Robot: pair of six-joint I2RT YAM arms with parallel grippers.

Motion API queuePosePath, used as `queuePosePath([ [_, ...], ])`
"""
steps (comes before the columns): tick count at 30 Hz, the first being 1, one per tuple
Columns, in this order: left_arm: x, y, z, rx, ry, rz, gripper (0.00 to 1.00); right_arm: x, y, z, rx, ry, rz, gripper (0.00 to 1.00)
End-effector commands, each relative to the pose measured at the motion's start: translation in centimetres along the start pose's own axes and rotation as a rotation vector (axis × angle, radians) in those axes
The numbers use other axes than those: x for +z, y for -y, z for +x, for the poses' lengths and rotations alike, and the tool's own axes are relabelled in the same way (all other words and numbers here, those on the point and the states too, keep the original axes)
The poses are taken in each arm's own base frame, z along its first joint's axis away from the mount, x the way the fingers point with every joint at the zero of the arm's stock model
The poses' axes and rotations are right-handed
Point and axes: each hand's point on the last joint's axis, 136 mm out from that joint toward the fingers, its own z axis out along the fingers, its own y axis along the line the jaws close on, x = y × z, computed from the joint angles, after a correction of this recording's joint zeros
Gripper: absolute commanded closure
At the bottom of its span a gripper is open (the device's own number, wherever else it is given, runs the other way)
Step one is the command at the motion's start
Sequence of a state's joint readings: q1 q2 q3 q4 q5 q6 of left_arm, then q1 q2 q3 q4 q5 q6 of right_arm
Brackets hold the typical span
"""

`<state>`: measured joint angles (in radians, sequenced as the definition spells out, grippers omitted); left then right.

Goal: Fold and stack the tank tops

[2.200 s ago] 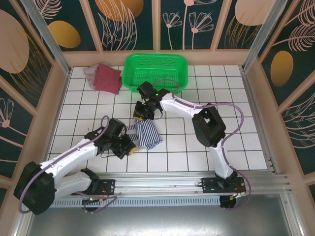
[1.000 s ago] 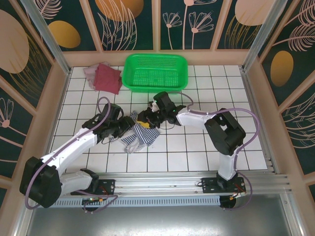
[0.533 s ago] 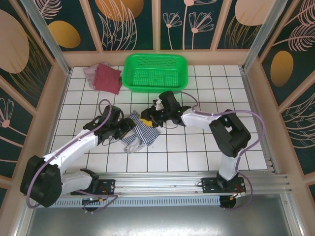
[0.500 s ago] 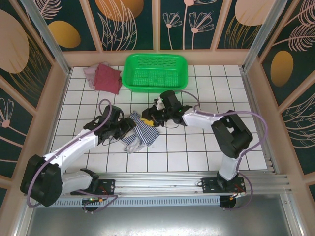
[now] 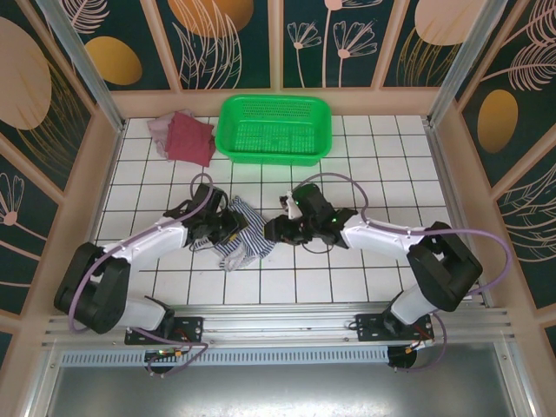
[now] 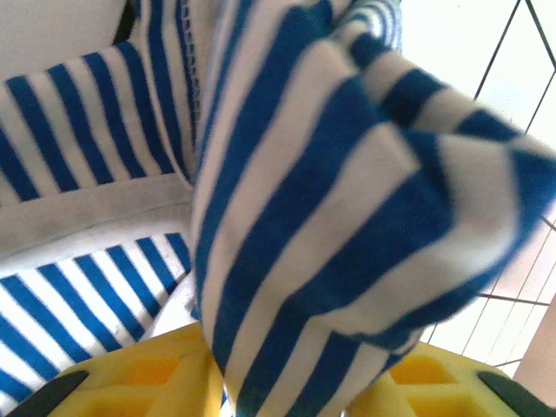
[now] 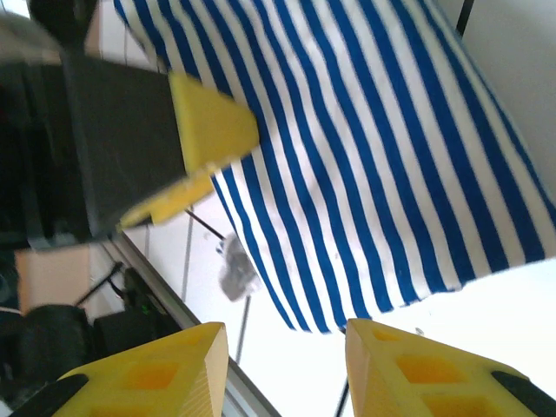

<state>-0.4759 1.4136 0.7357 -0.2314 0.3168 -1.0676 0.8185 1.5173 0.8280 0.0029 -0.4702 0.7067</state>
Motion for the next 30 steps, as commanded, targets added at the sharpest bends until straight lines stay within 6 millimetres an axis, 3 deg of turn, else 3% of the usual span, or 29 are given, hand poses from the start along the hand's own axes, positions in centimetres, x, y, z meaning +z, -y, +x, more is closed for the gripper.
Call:
queuePosePath([
  [1,-0.3,0.9,-0.4,0.049,-0.004,-0.005,0.75,-0.2,-1.3,0.2,-0.155,0.063,0.001,0.6],
  [3,-0.5,0.9,-0.4,0.049,-0.001,-0.008,0.87,0.1,-2.2,1.0,-0.223,0.067,-0.003,0.6],
  [5,-0.9,1.6,-0.4,0.057,-0.01,-0.005,0.9,0.8,-3.4,2.0,-0.316,0.072,-0.008,0.61],
  [11,-1.8,2.6,0.1,0.076,-0.076,-0.036,0.88,4.0,-6.1,3.9,-0.601,0.097,0.022,0.61],
  [18,-2.6,1.2,0.7,0.052,-0.099,-0.105,0.88,8.1,-7.3,5.3,-0.82,0.193,0.053,0.6],
  [26,-4.1,1.0,1.1,0.046,-0.098,-0.133,0.88,11.3,-5.6,5.8,-0.899,0.229,0.137,0.59],
  [30,-4.6,0.0,1.3,0.043,-0.096,-0.18,0.88,12.8,-4.5,5.8,-0.914,0.221,0.193,0.6],
])
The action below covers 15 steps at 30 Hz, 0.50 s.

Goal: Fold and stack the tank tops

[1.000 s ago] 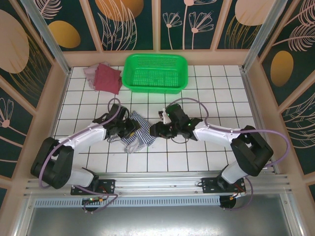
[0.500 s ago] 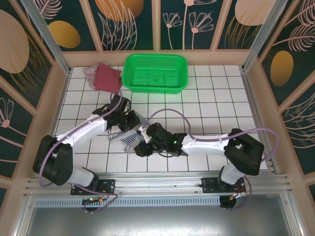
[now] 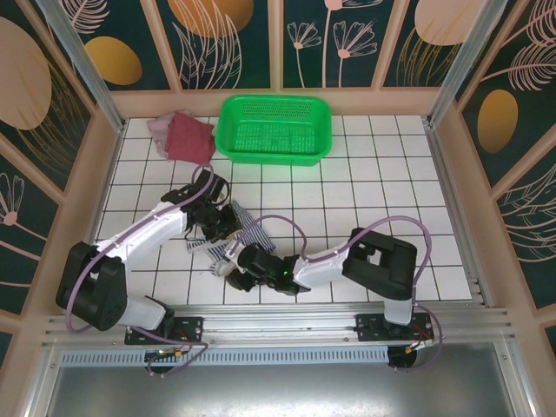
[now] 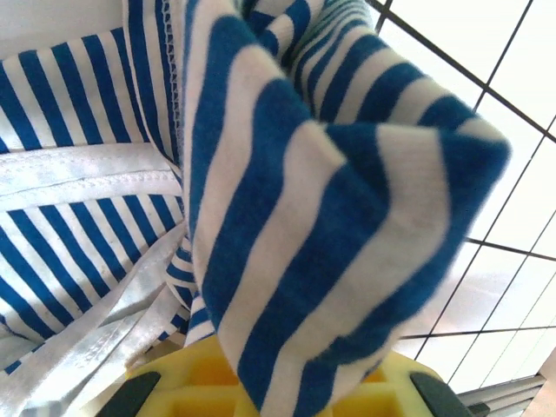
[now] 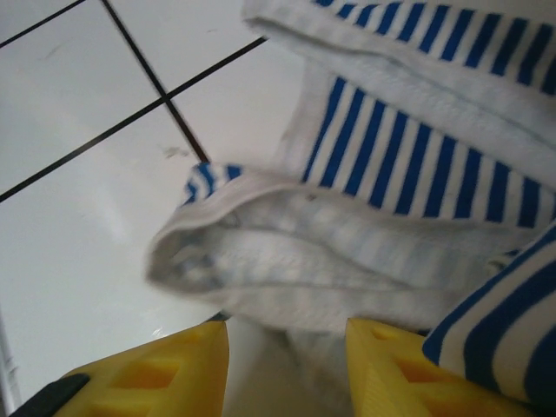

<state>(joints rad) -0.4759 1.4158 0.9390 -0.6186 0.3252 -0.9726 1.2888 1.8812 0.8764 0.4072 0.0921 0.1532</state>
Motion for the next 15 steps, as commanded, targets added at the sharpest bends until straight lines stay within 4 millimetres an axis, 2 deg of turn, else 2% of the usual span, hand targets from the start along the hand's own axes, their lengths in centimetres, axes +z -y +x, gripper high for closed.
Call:
queuePosePath([
  [1,-2.0,0.3,-0.2,0.016,0.021,-0.022,0.88,1.0,0.5,-1.7,-0.04,0.058,0.074,0.6],
  [5,-3.1,0.0,0.0,0.018,0.024,-0.052,0.88,1.1,2.0,0.3,-0.014,0.011,0.119,0.61],
  [9,-4.8,-0.9,0.5,-0.002,0.041,-0.099,0.88,1.3,2.5,1.9,-0.01,-0.037,0.131,0.61],
  [15,-5.4,-3.2,2.6,-0.048,0.009,-0.131,0.9,0.6,2.6,1.7,-0.01,-0.034,0.129,0.61],
])
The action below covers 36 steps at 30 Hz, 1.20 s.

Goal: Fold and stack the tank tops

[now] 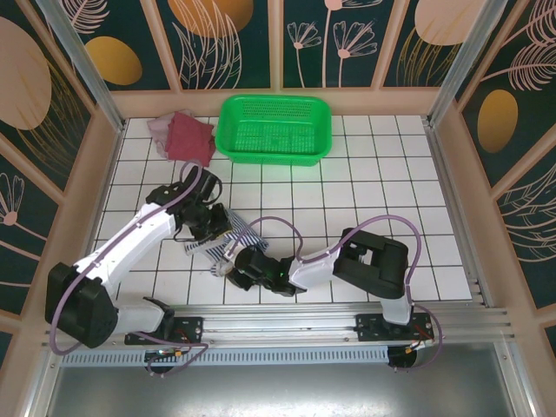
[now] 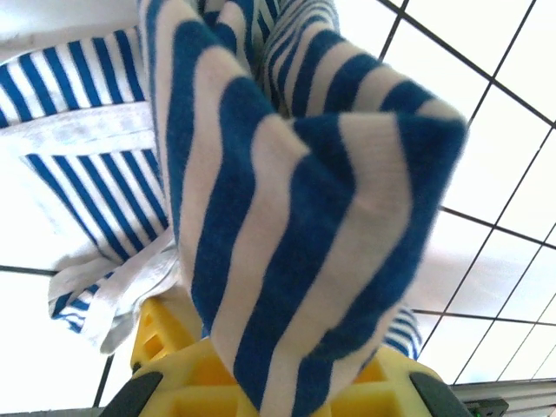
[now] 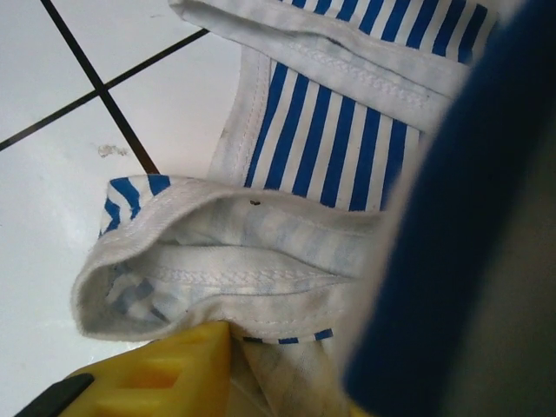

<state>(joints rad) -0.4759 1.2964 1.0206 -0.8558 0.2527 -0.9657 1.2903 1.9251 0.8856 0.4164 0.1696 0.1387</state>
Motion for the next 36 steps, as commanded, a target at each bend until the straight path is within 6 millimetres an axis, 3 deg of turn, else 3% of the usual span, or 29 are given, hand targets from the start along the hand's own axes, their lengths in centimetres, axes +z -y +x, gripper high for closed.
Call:
queuePosePath([
  [1,-0.8,-2.7,1.7,-0.049,-0.028,-0.07,0.9,-0.4,1.3,0.8,0.015,-0.027,0.05,0.61],
  [4,-1.4,-4.0,1.9,-0.049,-0.01,-0.111,0.89,-0.9,1.1,0.2,0.029,-0.013,0.028,0.61],
  [10,0.6,-6.3,3.2,-0.109,-0.028,-0.117,0.89,-1.3,0.4,-0.8,0.023,0.013,-0.006,0.61],
  [17,2.2,-8.4,4.2,-0.131,-0.049,-0.147,0.87,-4.1,-0.8,-4.0,0.039,0.142,-0.111,0.58],
  [21,3.7,-10.7,5.6,-0.144,-0.092,-0.192,0.85,-5.7,-0.7,-5.8,0.084,0.183,-0.16,0.57],
  [24,4.0,-9.9,4.9,-0.147,-0.062,-0.149,0.82,-7.6,-0.8,-6.0,0.109,0.185,-0.199,0.58],
  [30,4.2,-10.8,5.2,-0.125,-0.078,-0.194,0.68,-11.7,0.8,-6.7,0.196,0.199,-0.219,0.57],
  [32,3.7,-10.3,4.8,-0.121,-0.063,-0.185,0.65,-11.9,1.3,-7.9,0.227,0.212,-0.236,0.58],
  [36,1.4,-10.3,3.9,-0.097,-0.015,-0.247,0.57,-9.9,1.9,-9.8,0.28,0.195,-0.271,0.61],
])
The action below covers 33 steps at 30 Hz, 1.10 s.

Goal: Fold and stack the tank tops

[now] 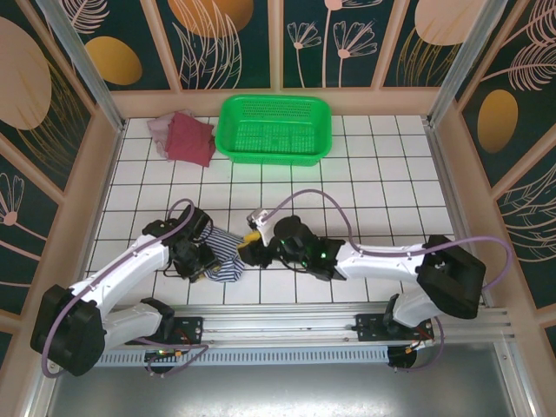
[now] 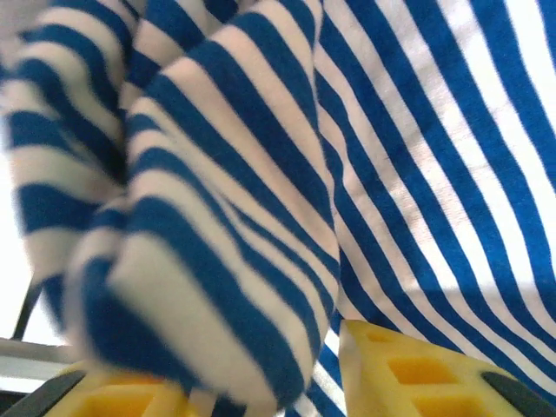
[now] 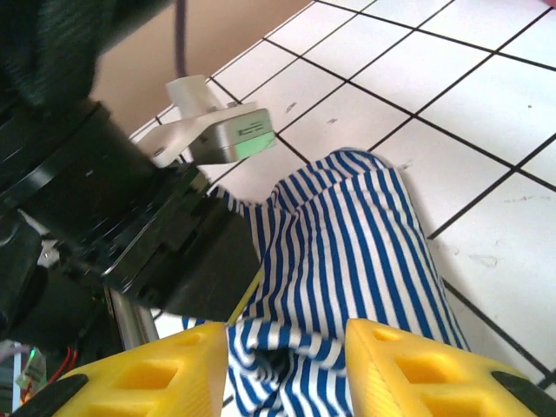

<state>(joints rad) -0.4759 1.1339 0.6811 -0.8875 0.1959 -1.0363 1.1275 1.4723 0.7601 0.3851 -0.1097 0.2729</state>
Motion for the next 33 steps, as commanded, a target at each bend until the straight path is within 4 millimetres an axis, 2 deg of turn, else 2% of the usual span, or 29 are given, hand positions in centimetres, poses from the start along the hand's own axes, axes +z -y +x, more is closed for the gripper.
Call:
queuePosePath([
  [1,-2.8,-0.4,-1.3,0.019,0.076,-0.069,0.56,2.0,-0.2,0.1,0.063,-0.052,-0.046,0.62],
  [5,-6.3,0.2,-3.2,0.039,0.185,-0.111,0.53,4.4,0.0,1.2,0.053,-0.119,-0.056,0.64],
  [8,-7.5,2.7,-5.5,0.086,0.244,-0.095,0.52,5.8,-0.5,1.2,0.046,-0.141,-0.088,0.68],
  [10,-6.1,3.8,-6.3,0.104,0.214,-0.095,0.53,6.6,-0.6,2.4,0.053,-0.177,-0.107,0.73],
  [12,-4.4,4.3,-6.5,0.107,0.187,-0.074,0.54,6.8,-0.4,4.5,0.049,-0.226,-0.106,0.74],
  [16,-0.5,3.1,-5.8,0.058,0.113,-0.014,0.57,6.3,-0.1,8.6,0.003,-0.312,-0.098,0.75],
  [19,0.9,1.7,-5.7,0.068,0.093,-0.049,0.57,6.1,0.5,10.5,-0.006,-0.351,-0.081,0.75],
  [26,2.1,-1.4,-7.4,0.102,0.097,-0.165,0.57,5.6,1.8,14.5,-0.059,-0.449,-0.037,0.75],
  [29,2.7,-1.8,-8.3,0.119,0.096,-0.189,0.56,5.3,2.3,15.6,-0.05,-0.48,-0.026,0.73],
  [31,2.4,-1.7,-9.0,0.148,0.102,-0.22,0.54,5.2,2.5,15.6,-0.032,-0.486,-0.021,0.71],
  [33,1.1,-0.4,-9.8,0.177,0.123,-0.205,0.51,5.2,2.7,14.4,-0.005,-0.462,-0.025,0.68],
])
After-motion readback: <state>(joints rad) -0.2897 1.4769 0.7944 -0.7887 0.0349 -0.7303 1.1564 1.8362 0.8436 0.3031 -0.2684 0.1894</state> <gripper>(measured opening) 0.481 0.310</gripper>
